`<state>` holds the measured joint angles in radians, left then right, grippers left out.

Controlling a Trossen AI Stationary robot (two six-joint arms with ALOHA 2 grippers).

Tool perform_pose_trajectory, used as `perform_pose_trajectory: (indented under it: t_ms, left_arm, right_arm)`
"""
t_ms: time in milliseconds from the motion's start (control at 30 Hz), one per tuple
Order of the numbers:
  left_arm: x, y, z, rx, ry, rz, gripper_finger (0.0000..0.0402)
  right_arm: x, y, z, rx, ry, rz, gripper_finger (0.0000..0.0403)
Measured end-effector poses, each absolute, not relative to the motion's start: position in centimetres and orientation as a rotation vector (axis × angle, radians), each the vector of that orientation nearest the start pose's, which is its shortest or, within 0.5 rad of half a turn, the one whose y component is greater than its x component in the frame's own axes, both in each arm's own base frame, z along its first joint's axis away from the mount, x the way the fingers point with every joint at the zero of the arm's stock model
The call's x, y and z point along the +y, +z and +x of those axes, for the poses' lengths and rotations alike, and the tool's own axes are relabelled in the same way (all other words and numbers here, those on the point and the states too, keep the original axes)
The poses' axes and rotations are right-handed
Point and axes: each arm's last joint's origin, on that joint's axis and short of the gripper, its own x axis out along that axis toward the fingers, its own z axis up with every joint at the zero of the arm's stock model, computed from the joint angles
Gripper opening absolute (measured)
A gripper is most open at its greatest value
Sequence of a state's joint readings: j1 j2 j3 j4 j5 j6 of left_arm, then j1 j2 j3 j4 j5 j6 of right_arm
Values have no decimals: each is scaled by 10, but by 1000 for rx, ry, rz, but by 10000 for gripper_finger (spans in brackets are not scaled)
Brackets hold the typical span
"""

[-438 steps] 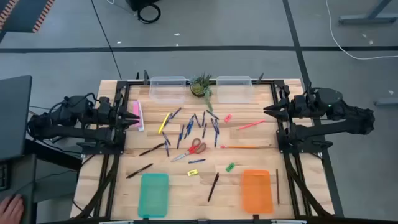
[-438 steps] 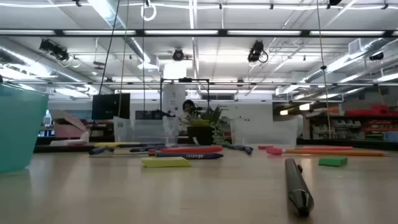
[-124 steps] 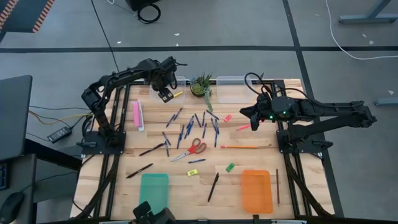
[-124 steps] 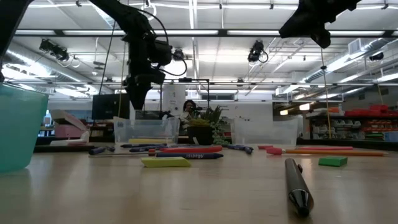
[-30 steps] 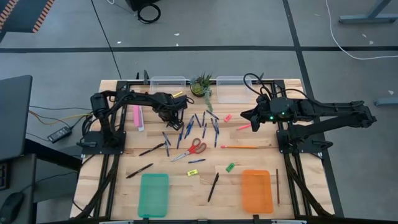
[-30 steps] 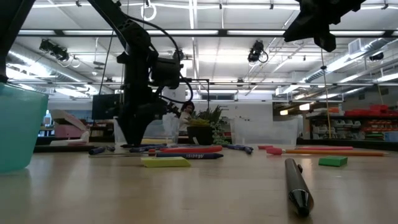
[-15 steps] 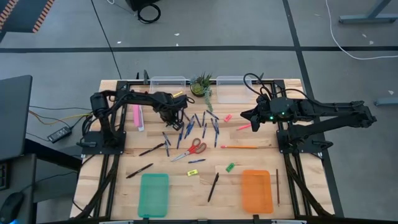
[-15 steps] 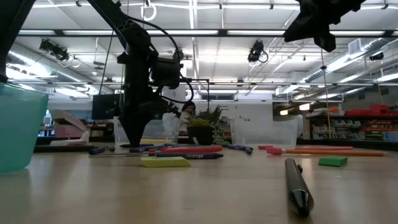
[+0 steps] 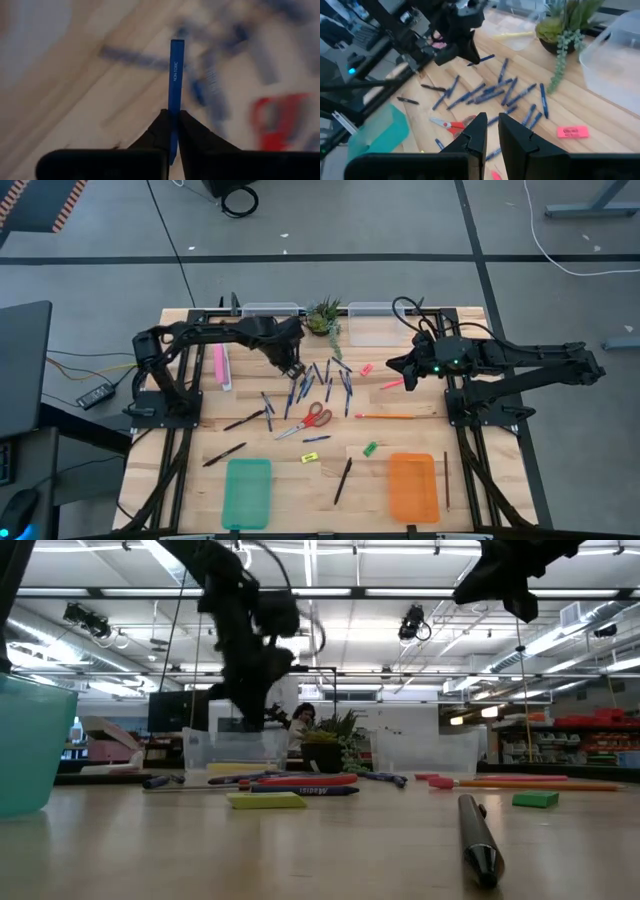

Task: Sort crayons/erasers/pens/pencils in bins
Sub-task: Put the blue crayon into the right transparent bin

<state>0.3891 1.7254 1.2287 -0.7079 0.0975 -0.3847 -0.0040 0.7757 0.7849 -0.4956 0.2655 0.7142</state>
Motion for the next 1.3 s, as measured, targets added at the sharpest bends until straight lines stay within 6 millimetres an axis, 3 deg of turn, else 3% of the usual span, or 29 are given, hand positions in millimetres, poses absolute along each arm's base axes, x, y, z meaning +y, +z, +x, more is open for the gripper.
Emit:
perform_pose_trajectory:
  t_ms: [300,567,833,1300]
  left_arm:
    - [122,291,350,796,277,-606,16]
    - [122,349,368,502,165,-661,31]
    - [119,371,376,334,15,-748,22]
    - [98,372,382,346,-52,-754,27]
  right_arm:
    - [-12,332,169,49,-448,664,55]
    - [-16,335,173,-12,-462,715,83]
    - [-25,344,193,-170,-442,712,144]
    - [-32,336,218,-196,-427,735,143]
